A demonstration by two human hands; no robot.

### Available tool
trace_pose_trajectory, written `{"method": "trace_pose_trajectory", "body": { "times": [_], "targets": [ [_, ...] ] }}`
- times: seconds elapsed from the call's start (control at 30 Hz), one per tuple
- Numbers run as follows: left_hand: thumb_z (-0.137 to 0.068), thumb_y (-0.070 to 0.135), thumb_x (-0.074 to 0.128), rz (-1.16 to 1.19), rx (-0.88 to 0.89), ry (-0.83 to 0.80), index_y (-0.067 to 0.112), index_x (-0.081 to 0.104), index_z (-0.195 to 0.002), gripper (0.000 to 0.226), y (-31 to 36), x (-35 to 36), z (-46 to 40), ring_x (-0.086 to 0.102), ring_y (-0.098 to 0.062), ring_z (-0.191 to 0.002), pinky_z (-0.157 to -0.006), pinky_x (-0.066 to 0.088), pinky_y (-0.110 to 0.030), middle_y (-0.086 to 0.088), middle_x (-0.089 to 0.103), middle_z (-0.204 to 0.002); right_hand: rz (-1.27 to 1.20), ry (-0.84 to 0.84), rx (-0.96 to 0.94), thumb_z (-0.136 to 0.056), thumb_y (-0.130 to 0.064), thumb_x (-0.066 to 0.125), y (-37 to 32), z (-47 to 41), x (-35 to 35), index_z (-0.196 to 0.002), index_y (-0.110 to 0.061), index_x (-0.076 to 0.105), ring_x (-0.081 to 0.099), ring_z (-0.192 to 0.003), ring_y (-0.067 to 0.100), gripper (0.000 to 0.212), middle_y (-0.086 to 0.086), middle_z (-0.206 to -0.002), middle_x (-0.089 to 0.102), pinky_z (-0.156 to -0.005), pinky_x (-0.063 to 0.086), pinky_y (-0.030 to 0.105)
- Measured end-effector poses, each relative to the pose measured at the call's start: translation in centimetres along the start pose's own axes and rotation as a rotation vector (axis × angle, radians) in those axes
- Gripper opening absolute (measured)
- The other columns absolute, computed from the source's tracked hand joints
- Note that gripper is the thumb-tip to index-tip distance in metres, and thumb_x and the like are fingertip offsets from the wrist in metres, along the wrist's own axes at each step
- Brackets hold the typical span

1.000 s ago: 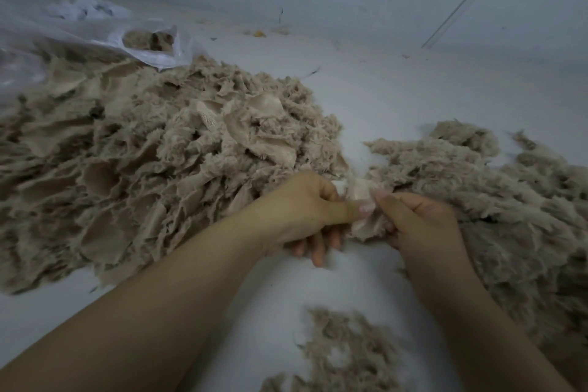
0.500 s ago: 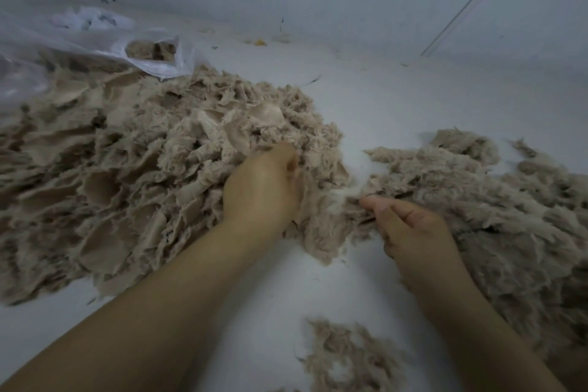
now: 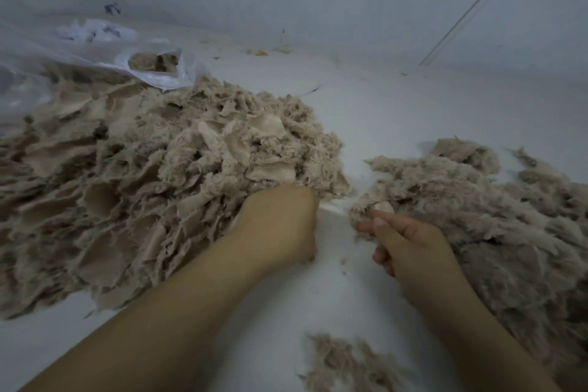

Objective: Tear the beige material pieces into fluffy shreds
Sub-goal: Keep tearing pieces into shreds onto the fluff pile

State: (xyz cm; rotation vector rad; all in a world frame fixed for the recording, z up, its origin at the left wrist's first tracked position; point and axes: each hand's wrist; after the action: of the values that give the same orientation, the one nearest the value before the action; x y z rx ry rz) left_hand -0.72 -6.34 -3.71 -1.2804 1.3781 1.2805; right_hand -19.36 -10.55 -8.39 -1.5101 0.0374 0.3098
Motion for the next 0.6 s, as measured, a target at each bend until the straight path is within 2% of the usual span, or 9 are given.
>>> {"method": "trace_pose_trajectory", "body": {
  "times": [0.07,0.13,0.17,0.23,0.27,0.33,0.43,0.53,0.6],
  "targets": [
    [-0.079,0.035,0.064,0.072,0.022,0.003,0.019,0.057,-0.081,0.017,0.1,0.0,0.1,0.063,-0.02,-0.081,-0.062,0.048,-0.029,0.004,0.064,-0.082,-0.001,0.007,-0.004,-0.101,-0.021,0.056,-0.1,0.1,0.1,-0.109,-0.02,0.073,0.045,-0.039,0.0,0.019,-0.011,-0.051,0.062,-0.039,0.036,0.014],
    [-0.083,0.035,0.059,-0.05,0.087,0.125,0.019,0.046,-0.075,0.022,0.8,0.4,0.5,0.063,-0.024,-0.08,-0.053,0.036,-0.026,0.001,0.063,-0.087,0.001,0.012,-0.011,-0.101,-0.02,0.056,-0.2,0.0,0.3,-0.095,-0.024,0.075,0.047,-0.04,-0.001,0.02,-0.012,-0.056,0.067,-0.039,0.037,0.015],
    [-0.083,0.033,0.059,-0.074,0.128,0.212,0.02,0.047,-0.075,0.019,1.4,0.8,0.6,0.063,-0.026,-0.079,-0.051,0.031,-0.025,-0.001,0.063,-0.088,0.038,0.011,-0.029,-0.1,-0.022,0.057,-0.1,0.0,0.2,-0.085,-0.023,0.077,0.047,-0.039,0.001,0.026,-0.009,-0.055,0.066,-0.04,0.036,0.017],
    [-0.084,0.032,0.058,-0.01,0.209,0.259,0.023,0.057,-0.09,0.011,2.5,1.1,1.0,0.064,-0.027,-0.077,-0.051,0.032,-0.027,0.0,0.062,-0.092,0.113,-0.006,-0.083,-0.1,-0.026,0.056,-0.1,0.1,0.4,-0.072,-0.023,0.077,0.045,-0.037,0.004,0.035,-0.002,-0.046,0.059,-0.043,0.036,0.022],
    [-0.086,0.033,0.056,0.025,0.242,0.255,0.025,0.059,-0.102,0.018,2.9,1.4,0.9,0.063,-0.026,-0.076,-0.049,0.03,-0.027,0.001,0.059,-0.096,0.125,-0.013,-0.11,-0.1,-0.025,0.056,-0.1,0.2,0.5,-0.07,-0.024,0.076,0.045,-0.038,0.006,0.037,0.001,-0.046,0.059,-0.047,0.036,0.024],
    [-0.09,0.034,0.051,-0.007,0.273,0.197,0.028,0.056,-0.117,0.028,3.2,2.0,0.6,0.058,-0.024,-0.069,-0.044,0.018,-0.025,0.001,0.052,-0.104,0.111,-0.013,-0.125,-0.1,-0.024,0.057,-0.1,0.1,0.5,-0.068,-0.024,0.075,0.048,-0.04,0.008,0.037,0.008,-0.051,0.063,-0.052,0.039,0.029],
    [-0.091,0.029,0.051,-0.067,0.248,0.135,0.029,0.061,-0.105,0.017,3.4,1.9,0.0,0.044,-0.021,-0.059,-0.044,0.013,-0.025,-0.001,0.046,-0.109,0.07,0.005,-0.112,-0.099,-0.024,0.057,0.0,0.1,0.7,-0.069,-0.02,0.074,0.047,-0.04,0.01,0.035,0.011,-0.055,0.064,-0.052,0.038,0.03],
    [-0.09,0.023,0.052,-0.068,0.242,0.091,0.025,0.064,-0.1,0.015,3.8,1.5,-0.3,0.057,-0.025,-0.073,-0.046,0.012,-0.026,0.0,0.047,-0.108,0.022,0.056,-0.128,-0.099,-0.02,0.058,0.0,0.2,0.7,-0.07,-0.016,0.069,0.043,-0.043,0.007,0.031,0.006,-0.057,0.061,-0.05,0.035,0.028],
    [-0.091,0.021,0.051,-0.072,0.257,0.081,0.024,0.064,-0.103,0.019,3.9,1.2,-0.2,0.06,-0.026,-0.083,-0.046,0.011,-0.027,0.0,0.048,-0.108,-0.049,0.09,-0.137,-0.099,-0.015,0.058,-0.2,0.2,0.6,-0.08,-0.021,0.071,0.048,-0.045,-0.001,0.023,-0.003,-0.073,0.071,-0.047,0.037,0.017]
  ]
}}
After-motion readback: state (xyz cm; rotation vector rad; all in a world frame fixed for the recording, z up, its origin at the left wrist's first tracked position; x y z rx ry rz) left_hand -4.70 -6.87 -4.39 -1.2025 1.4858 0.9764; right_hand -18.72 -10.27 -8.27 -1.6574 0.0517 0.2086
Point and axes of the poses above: each hand's wrist, its own z-axis away from the middle knuckle, its own x-axis out of the palm, y = z × x
